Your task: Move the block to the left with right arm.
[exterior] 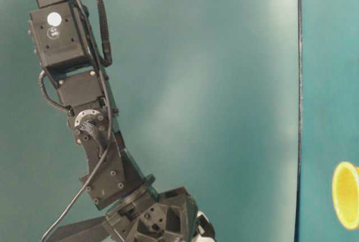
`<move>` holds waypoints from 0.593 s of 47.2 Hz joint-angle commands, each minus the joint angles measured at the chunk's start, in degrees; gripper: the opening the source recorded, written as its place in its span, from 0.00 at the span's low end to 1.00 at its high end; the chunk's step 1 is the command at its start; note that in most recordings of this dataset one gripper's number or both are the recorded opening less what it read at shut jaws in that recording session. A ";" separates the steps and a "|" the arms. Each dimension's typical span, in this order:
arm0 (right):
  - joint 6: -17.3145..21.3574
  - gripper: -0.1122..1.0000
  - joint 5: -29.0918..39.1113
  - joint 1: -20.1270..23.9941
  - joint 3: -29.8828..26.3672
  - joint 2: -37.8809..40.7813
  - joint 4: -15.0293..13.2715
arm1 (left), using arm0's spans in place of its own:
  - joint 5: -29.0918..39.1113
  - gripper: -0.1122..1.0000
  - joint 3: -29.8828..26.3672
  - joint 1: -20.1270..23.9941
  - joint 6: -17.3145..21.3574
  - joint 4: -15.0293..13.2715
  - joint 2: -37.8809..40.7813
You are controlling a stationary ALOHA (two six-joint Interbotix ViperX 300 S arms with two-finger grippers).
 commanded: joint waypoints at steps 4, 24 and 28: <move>0.09 0.46 -0.53 0.18 -1.76 -1.49 -0.09 | -1.14 0.11 -0.97 0.18 0.44 0.18 0.35; 0.09 0.46 -0.62 -0.09 -1.67 -1.41 -0.09 | -1.67 0.11 -0.97 0.18 0.53 0.18 0.35; 0.09 0.45 -0.62 -0.09 -1.67 -1.41 -0.09 | -1.67 0.11 -0.97 0.18 0.53 0.18 0.35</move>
